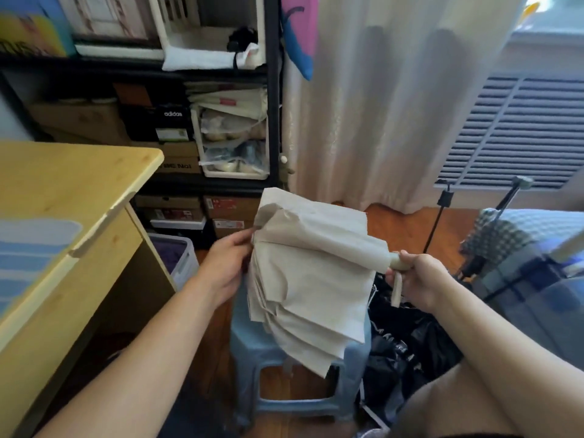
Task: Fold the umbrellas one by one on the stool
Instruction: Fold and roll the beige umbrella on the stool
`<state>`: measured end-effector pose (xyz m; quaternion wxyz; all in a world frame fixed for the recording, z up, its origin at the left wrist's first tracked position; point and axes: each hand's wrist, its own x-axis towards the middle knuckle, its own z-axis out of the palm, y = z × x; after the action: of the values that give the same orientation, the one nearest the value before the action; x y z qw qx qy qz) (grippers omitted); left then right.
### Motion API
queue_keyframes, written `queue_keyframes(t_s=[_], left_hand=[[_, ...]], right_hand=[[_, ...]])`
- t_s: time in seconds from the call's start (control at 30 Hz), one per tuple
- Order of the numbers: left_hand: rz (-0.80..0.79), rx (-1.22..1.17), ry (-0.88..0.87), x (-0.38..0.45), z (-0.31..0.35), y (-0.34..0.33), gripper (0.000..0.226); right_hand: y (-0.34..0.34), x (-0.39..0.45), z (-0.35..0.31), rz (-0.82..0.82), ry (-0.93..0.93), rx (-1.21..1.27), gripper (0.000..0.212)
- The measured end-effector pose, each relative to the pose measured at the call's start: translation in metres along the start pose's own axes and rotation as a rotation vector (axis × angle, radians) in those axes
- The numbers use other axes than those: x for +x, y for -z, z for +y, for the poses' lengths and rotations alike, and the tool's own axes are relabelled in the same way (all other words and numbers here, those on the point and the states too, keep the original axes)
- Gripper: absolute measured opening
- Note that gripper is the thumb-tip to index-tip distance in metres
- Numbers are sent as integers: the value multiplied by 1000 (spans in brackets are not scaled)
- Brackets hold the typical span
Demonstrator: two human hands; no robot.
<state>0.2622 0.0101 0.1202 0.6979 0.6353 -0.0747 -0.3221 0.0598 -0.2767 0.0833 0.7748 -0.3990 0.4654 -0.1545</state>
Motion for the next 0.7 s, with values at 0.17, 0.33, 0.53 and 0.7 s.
queue_keyframes(t_s=[0.17,0.33,0.53,0.7], left_hand=[[-184,297,-294,-42,70,-13,43],[-84,794,-607,-57,120,-14,28],[-134,1267,-786,-60,176,-34,28],[-214,1474,-812,-50,174,-46,31]], right_hand=[[-10,2,13,-92,-61,55,41],[-25,-6,13,-355,-97,-193,23],[-33,-8,-20,83,352,-420,29],[-54,-82,-70,-36,886,-526,19]])
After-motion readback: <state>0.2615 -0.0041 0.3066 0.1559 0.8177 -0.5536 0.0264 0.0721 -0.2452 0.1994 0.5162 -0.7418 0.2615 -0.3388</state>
